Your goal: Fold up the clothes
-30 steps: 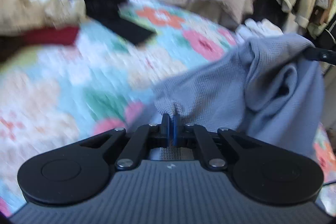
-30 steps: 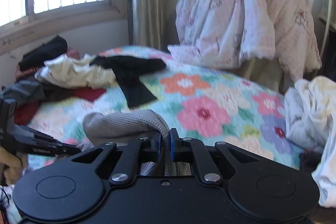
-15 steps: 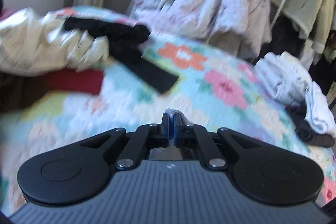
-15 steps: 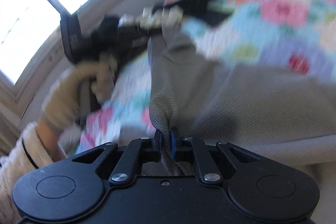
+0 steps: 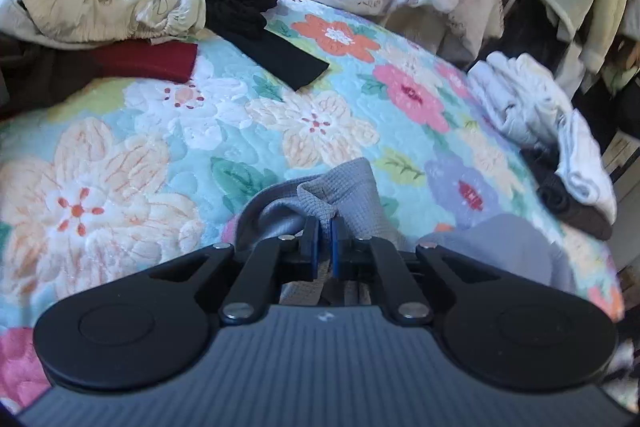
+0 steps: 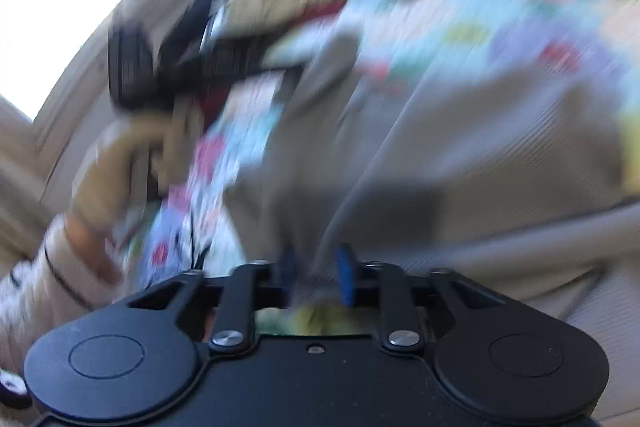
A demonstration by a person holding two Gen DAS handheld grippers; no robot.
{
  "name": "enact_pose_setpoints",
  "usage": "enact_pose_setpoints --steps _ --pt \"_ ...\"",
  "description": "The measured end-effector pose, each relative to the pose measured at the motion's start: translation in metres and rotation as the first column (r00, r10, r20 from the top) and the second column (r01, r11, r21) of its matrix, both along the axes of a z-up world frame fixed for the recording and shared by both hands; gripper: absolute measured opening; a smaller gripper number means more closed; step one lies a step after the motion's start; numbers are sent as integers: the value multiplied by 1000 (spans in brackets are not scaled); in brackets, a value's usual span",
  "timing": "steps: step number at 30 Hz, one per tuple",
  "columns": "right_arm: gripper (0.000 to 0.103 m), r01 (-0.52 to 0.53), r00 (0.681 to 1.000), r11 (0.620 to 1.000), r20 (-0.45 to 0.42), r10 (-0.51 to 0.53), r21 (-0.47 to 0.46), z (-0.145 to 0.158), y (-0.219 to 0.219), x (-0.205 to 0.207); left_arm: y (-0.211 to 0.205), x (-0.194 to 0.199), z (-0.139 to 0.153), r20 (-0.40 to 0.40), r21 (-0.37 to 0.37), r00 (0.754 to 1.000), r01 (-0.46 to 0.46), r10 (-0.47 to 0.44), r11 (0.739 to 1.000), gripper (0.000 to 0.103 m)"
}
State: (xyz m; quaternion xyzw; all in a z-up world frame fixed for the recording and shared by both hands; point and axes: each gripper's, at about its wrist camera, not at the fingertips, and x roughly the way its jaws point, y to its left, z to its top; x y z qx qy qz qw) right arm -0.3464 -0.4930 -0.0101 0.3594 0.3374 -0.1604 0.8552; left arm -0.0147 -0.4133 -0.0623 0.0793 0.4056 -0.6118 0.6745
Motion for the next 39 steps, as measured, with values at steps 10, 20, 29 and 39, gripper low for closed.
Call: enact_pose_setpoints --steps 10,20,29,39 --pt "66 305 937 938 -124 -327 -166 -12 -113 -28 23 3 -4 -152 65 988 46 -35 997 25" --pt "69 241 969 970 -57 -240 7 -59 -150 -4 9 -20 -25 -270 126 954 171 -132 977 65" --pt "8 -103 986 916 -162 43 -387 -17 -117 43 -1 -35 -19 -180 87 979 117 -100 989 5" --pt "7 179 978 750 30 -208 -637 60 -156 31 -65 1 70 76 -186 996 -32 47 982 5"
